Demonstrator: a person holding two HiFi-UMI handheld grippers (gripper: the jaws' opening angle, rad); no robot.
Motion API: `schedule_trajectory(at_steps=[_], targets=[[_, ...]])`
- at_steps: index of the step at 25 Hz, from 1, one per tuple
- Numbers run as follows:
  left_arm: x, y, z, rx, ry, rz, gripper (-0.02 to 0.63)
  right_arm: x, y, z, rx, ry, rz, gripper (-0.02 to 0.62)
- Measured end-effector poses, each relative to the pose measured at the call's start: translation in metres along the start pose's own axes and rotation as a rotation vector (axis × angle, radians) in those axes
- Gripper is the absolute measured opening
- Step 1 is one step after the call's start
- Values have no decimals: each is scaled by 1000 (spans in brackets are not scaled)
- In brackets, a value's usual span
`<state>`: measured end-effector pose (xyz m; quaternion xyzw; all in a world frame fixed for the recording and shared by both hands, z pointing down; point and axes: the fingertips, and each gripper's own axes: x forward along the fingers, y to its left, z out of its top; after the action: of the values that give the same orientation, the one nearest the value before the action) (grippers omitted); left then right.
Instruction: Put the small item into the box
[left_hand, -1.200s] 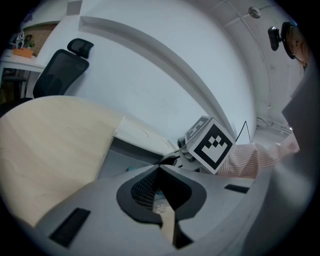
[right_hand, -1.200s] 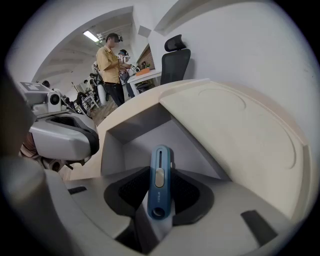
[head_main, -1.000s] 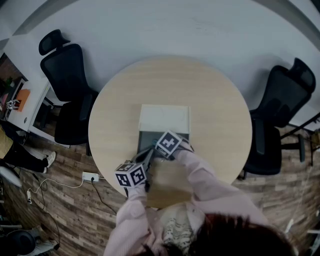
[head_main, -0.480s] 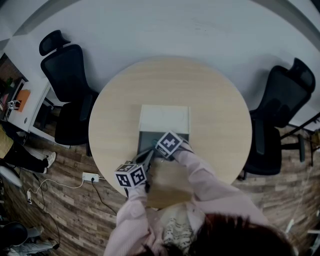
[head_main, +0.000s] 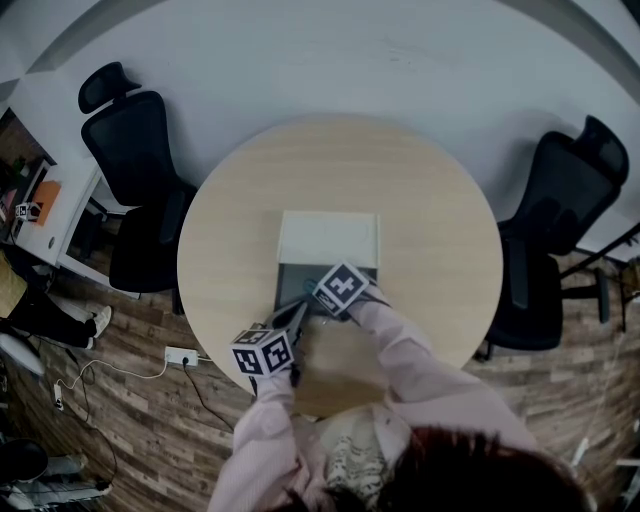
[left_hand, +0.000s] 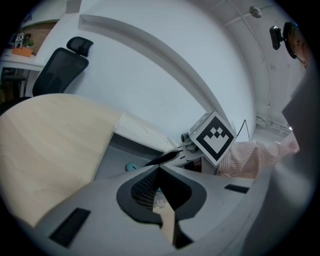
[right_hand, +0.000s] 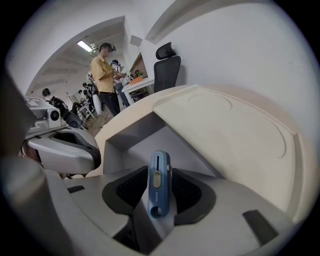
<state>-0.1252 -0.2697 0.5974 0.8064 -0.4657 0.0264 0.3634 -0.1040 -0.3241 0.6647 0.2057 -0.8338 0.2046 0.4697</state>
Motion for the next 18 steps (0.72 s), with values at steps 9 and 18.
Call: schedule_trajectory(at_steps=[9, 18], targets=[[-4, -4, 1, 25, 0, -2, 11, -27, 6, 10, 29, -141, 27, 103], [-13, -13, 5, 82, -15, -3, 11, -57, 22, 14, 89, -328, 69, 44]])
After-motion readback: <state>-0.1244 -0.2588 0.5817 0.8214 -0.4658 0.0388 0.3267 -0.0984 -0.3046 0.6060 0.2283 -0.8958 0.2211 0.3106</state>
